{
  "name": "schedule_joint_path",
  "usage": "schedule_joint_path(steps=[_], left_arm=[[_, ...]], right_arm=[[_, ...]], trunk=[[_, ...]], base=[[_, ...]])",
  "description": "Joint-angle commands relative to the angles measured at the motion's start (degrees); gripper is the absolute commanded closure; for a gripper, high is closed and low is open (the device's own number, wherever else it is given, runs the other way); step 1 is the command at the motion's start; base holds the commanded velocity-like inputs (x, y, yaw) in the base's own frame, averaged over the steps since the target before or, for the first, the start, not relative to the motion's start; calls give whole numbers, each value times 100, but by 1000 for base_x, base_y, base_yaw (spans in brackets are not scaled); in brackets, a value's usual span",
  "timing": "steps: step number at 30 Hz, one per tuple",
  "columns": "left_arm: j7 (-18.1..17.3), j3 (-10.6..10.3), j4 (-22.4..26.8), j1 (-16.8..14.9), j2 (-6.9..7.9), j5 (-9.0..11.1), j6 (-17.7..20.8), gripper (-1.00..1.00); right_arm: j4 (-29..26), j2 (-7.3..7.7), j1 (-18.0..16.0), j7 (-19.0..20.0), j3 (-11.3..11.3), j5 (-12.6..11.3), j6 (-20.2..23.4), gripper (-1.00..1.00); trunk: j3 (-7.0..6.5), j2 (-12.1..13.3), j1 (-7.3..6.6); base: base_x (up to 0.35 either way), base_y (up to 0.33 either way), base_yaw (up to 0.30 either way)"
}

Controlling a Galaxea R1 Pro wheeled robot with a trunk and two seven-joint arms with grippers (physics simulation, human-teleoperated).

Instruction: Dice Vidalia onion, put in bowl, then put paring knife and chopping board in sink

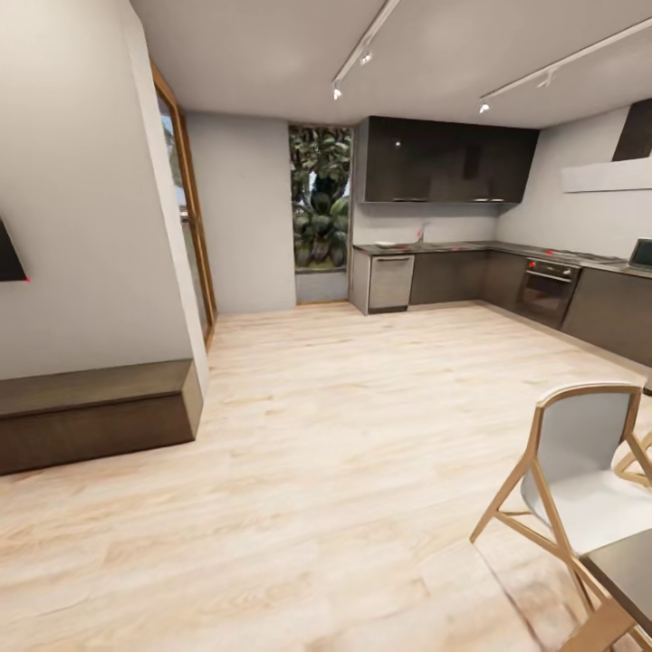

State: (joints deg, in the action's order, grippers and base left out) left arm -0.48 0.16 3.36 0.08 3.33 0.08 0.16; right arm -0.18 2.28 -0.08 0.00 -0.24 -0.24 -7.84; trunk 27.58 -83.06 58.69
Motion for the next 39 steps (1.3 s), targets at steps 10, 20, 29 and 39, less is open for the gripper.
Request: schedule_joint_path(steps=[10, 20, 29, 39], left_arm=[[-5, 1, 7, 1, 1, 1, 2, -100], [-5, 1, 7, 1, -5, 1, 2, -100], [-5, 1, 7, 1, -33, 1, 2, -100], [-5, 1, 7, 1, -34, 1, 2, -100]], right_arm=[[0, 0, -3, 0, -10, -3, -16, -100], [0, 0, -1, 0, -11, -3, -16, -100], [0, 0, -3, 0, -16, -3, -16, -100], [0, 0, -1, 0, -11, -3, -16, -100]], trunk=[[5, -2, 4], [5, -2, 4], [5, -2, 4], [5, -2, 4]], base=[[342, 0, 0], [342, 0, 0], [342, 0, -95], [342, 0, -41]])
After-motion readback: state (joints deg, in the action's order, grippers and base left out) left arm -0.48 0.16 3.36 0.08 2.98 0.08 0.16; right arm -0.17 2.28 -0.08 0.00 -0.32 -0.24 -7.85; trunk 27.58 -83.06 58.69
